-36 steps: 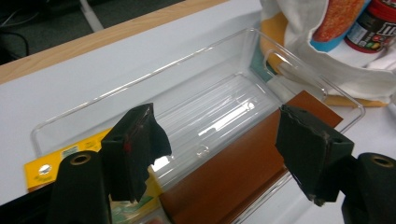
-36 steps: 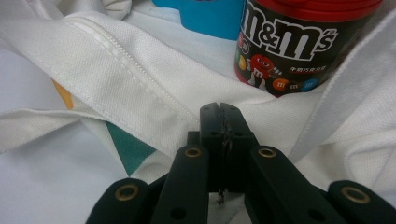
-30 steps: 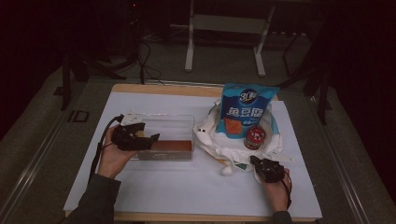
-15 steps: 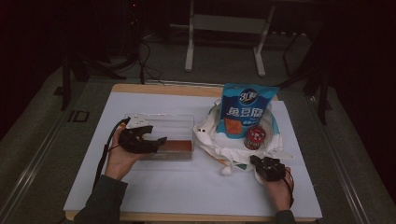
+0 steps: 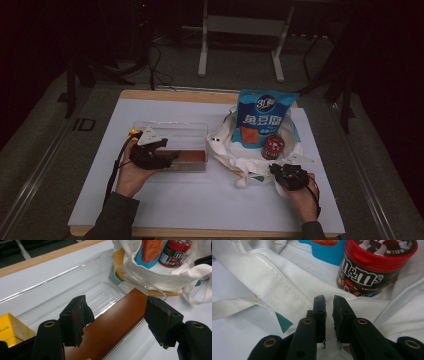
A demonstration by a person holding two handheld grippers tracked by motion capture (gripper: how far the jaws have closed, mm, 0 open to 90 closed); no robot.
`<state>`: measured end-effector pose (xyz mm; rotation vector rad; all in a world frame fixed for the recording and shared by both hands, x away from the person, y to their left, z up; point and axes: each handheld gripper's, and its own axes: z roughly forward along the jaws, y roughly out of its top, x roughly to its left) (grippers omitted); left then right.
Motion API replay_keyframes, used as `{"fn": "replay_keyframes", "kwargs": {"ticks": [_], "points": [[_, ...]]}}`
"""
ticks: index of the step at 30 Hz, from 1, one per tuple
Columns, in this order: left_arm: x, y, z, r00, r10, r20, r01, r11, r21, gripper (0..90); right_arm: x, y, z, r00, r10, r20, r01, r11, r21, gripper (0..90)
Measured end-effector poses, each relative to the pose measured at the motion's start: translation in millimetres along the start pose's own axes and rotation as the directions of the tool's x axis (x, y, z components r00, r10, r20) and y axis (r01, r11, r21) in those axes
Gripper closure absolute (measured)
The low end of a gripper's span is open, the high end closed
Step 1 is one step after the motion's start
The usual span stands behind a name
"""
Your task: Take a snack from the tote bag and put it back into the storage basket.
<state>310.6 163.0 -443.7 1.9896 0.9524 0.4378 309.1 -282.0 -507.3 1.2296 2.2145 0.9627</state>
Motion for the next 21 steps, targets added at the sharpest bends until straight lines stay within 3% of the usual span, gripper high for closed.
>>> {"fn": "replay_keyframes", "kwargs": {"ticks": [15, 18, 21], "points": [[-8.3, -15.4, 3.5, 0.9993, 0.012, 0.034, -0.011, 0.9996, -0.025, 43.1, -4.6, 21.8, -11.4, 0.9997, -0.025, -0.003, 0.025, 1.000, -0.014, 78.9], [-12.4, -19.2, 5.5, 0.9984, 0.038, 0.043, -0.037, 0.9992, -0.012, 43.6, -6.1, 29.7, -12.8, 0.9994, -0.036, 0.000, 0.036, 0.999, -0.013, 78.6], [-16.5, -22.2, 4.9, 0.9975, 0.062, 0.033, -0.061, 0.9976, -0.031, 46.9, -6.7, 33.4, -12.7, 0.9993, -0.036, -0.003, 0.036, 0.999, -0.012, 78.5]]}}
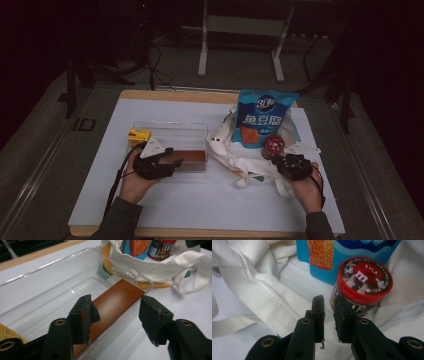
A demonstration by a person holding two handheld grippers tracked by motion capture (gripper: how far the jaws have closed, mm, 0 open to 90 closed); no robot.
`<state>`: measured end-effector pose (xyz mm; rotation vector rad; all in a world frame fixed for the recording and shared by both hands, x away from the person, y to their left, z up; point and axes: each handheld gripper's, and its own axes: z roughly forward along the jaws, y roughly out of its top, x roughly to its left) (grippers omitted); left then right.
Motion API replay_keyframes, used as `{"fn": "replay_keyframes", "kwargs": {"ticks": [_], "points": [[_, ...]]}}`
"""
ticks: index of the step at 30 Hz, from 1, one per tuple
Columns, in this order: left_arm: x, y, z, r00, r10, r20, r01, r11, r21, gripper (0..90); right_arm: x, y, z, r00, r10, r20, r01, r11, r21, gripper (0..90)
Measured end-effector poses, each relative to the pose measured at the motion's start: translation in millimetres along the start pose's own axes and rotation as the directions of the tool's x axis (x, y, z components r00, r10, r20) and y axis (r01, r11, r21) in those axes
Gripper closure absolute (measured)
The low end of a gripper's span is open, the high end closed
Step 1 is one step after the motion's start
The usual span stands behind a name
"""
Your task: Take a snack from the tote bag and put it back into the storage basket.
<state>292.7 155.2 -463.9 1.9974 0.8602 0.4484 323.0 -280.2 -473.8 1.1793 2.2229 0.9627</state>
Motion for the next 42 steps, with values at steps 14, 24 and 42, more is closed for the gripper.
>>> {"fn": "replay_keyframes", "kwargs": {"ticks": [14, 24, 42], "points": [[-17.5, -13.3, 6.2, 0.9983, 0.038, 0.043, -0.038, 0.9993, -0.007, 48.6, -5.1, 24.0, 2.8, 1.0000, 0.006, -0.002, -0.007, 1.000, -0.017, 73.4], [-26.3, -25.4, 14.3, 0.9954, 0.066, 0.069, -0.063, 0.9970, -0.045, 48.0, -10.9, 33.3, 0.7, 0.9998, 0.021, 0.002, -0.021, 0.999, -0.026, 70.0], [-25.3, -50.9, 41.5, 0.9890, 0.069, 0.131, -0.064, 0.9970, -0.043, 48.1, -12.9, 53.7, 4.6, 0.9993, 0.032, 0.021, -0.032, 0.999, -0.033, 65.0]]}}
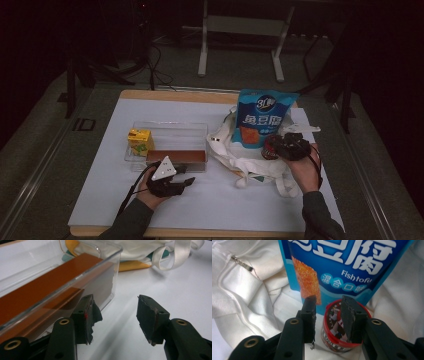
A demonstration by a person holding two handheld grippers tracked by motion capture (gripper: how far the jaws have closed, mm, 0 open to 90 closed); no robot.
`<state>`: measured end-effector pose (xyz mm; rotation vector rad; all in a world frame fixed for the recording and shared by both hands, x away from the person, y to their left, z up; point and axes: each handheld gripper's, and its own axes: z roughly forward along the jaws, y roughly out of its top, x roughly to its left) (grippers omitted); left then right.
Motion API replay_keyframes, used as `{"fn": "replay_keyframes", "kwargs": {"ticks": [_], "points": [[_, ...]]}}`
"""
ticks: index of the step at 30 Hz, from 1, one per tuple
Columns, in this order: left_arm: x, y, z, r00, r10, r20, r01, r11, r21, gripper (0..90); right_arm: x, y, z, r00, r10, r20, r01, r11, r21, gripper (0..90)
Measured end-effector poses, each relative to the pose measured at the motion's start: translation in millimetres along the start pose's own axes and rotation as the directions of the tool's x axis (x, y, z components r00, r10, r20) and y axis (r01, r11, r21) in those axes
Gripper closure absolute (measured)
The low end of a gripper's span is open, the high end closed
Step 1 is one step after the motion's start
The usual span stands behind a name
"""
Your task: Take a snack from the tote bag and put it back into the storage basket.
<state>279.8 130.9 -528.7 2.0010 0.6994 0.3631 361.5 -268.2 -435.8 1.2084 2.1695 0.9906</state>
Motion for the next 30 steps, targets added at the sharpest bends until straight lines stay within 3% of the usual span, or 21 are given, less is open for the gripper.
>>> {"fn": "replay_keyframes", "kwargs": {"ticks": [10, 17, 21, 30], "points": [[-5.1, -4.1, 8.6, 0.9998, 0.018, 0.012, -0.018, 0.9996, 0.019, 47.9, -3.4, 13.2, 2.4, 0.9996, 0.019, 0.020, -0.019, 1.000, 0.002, 61.3], [-3.1, -5.8, 8.5, 0.9998, -0.016, 0.009, 0.016, 0.9999, 0.004, 48.7, -8.9, 19.6, 1.5, 0.9983, 0.033, 0.048, -0.033, 0.999, 0.008, 58.9], [-4.0, -5.8, 8.6, 1.0000, -0.004, 0.008, 0.004, 1.0000, 0.006, 48.7, -13.9, 22.7, -0.1, 0.9958, 0.058, 0.071, -0.057, 0.998, -0.003, 57.0], [-4.4, -5.6, 9.5, 1.0000, -0.001, 0.008, 0.001, 0.9999, 0.012, 47.4, -22.4, 34.4, -2.3, 0.9939, 0.062, 0.091, -0.061, 0.998, -0.015, 50.3]]}}
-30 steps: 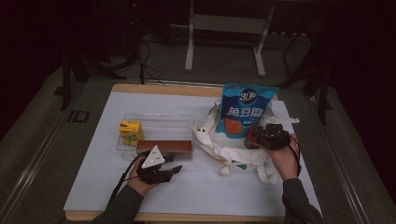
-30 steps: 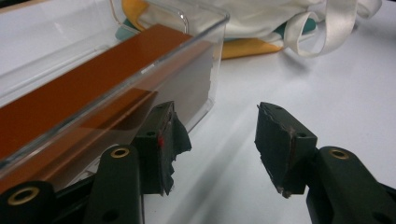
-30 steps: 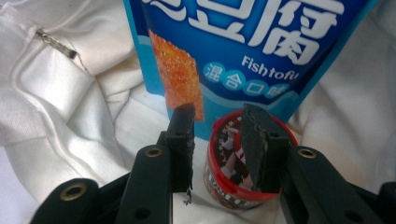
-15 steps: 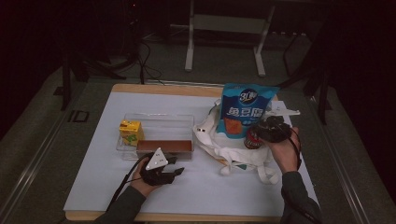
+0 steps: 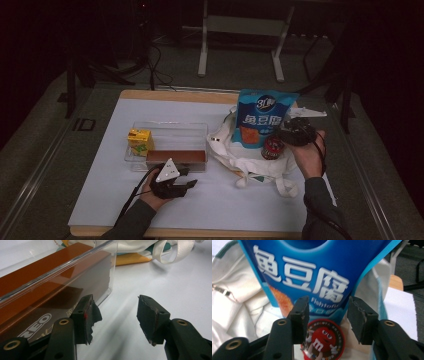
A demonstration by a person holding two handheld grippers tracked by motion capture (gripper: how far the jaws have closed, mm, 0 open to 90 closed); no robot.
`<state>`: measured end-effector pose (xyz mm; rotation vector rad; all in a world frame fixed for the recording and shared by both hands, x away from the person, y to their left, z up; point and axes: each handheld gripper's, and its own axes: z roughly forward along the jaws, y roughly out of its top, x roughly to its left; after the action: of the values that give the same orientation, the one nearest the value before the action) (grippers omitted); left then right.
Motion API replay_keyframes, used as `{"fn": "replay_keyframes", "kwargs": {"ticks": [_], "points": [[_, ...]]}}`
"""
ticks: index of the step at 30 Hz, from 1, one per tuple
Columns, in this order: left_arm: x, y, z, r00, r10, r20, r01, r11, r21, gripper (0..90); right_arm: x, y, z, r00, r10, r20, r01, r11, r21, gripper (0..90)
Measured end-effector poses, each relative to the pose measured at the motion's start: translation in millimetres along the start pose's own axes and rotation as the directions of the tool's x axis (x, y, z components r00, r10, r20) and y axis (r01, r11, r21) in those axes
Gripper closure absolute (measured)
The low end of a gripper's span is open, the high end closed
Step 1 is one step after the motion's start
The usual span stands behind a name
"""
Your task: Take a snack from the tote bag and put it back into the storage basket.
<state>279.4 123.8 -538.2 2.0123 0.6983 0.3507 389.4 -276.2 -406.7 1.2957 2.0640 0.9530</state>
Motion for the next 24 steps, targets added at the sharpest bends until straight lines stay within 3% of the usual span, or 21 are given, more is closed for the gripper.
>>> {"fn": "replay_keyframes", "kwargs": {"ticks": [10, 24], "points": [[-0.4, 0.3, 1.0, 1.0000, 0.003, 0.008, -0.003, 1.0000, 0.009, 46.3, -12.6, 15.6, 5.8, 0.9990, 0.043, 0.010, -0.043, 0.999, -0.010, 43.2], [-1.3, 0.5, 1.4, 0.9999, 0.013, 0.009, -0.013, 0.9998, 0.015, 46.2, -25.3, 30.8, 22.6, 0.9947, 0.048, -0.091, -0.052, 0.998, -0.043, 42.3]]}}
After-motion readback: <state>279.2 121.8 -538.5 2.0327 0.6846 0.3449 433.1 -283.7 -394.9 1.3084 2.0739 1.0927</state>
